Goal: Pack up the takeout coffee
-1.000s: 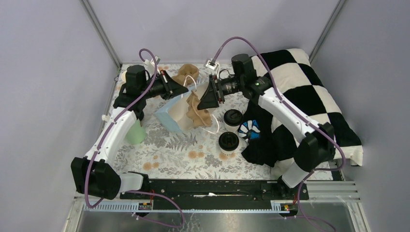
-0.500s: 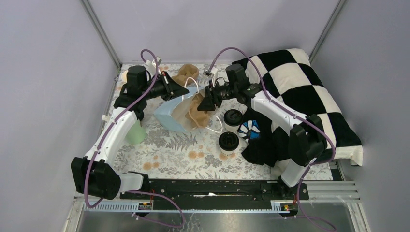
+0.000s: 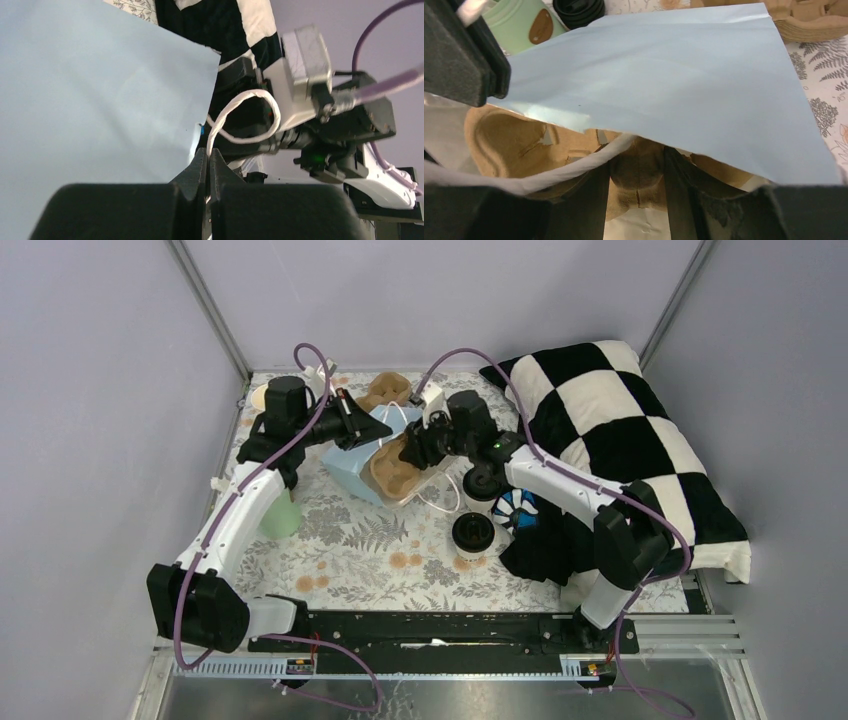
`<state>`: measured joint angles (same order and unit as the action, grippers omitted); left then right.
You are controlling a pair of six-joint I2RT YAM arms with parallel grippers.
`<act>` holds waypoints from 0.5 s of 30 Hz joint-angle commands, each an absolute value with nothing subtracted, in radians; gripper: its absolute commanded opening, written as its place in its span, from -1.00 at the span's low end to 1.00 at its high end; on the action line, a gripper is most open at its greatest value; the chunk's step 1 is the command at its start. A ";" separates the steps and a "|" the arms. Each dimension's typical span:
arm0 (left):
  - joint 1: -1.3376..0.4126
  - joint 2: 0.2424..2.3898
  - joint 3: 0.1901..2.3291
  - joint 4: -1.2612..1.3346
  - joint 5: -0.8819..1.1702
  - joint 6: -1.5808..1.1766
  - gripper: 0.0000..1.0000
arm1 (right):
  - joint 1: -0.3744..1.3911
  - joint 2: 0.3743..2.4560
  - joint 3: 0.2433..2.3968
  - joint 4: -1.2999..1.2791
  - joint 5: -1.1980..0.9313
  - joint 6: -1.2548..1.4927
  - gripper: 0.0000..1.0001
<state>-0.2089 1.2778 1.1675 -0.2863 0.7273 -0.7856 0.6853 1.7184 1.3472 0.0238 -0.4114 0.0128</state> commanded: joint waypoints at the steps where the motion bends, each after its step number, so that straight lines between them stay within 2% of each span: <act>1: -0.219 1.286 1.227 -0.274 0.698 -0.791 -1.00 | 0.751 1.655 1.300 0.149 -0.155 0.011 -0.13; 9: -0.238 1.314 1.267 -0.313 0.641 -0.879 -1.00 | 0.831 1.629 1.221 0.275 0.065 -0.047 -0.11; 15: -0.238 1.335 1.269 -0.315 0.645 -0.992 -1.00 | 0.874 1.654 1.223 0.289 0.125 -0.083 -0.06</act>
<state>-0.2363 1.3205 1.2243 -0.3286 0.6575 -0.8951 0.8421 1.6802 1.2083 0.2108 0.0235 -0.0273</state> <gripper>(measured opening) 0.011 0.472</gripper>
